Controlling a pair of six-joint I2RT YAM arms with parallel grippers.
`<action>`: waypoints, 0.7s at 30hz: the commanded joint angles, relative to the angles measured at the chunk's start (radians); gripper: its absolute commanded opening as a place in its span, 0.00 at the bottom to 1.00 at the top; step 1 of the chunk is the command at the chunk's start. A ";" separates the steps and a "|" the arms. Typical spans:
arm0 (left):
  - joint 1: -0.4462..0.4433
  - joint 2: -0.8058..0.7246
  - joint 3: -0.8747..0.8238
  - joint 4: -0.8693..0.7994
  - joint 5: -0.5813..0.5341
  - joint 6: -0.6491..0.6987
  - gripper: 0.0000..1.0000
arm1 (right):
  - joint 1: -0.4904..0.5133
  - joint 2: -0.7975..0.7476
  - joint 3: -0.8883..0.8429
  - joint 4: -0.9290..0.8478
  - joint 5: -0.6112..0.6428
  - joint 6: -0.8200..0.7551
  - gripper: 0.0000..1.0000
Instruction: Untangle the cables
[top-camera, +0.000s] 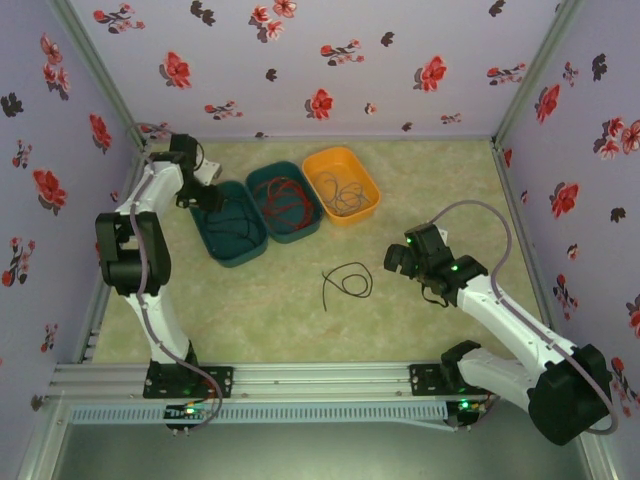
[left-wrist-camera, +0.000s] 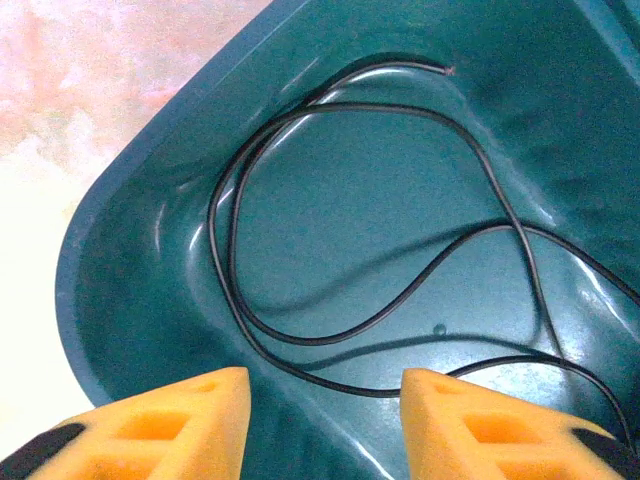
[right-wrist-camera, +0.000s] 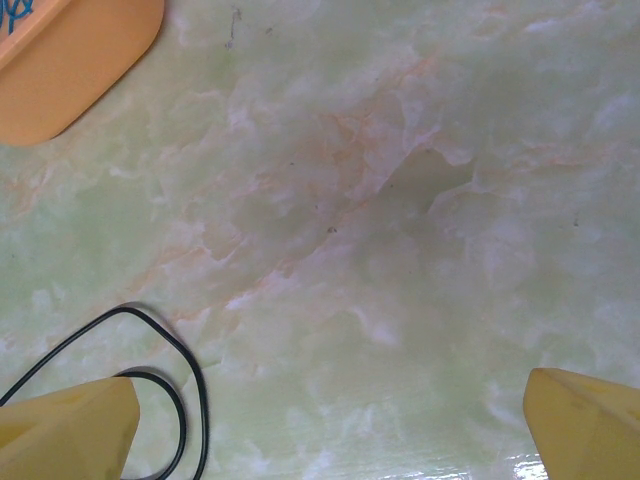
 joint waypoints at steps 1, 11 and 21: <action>0.009 -0.079 0.025 -0.021 -0.019 -0.026 0.50 | -0.004 -0.004 0.018 -0.016 0.033 0.011 0.99; -0.045 -0.295 -0.057 0.041 -0.018 -0.111 0.85 | -0.003 0.008 0.015 -0.010 0.018 0.006 0.99; -0.302 -0.618 -0.387 0.400 -0.043 -0.322 1.00 | 0.014 0.118 0.040 0.003 -0.044 0.000 0.77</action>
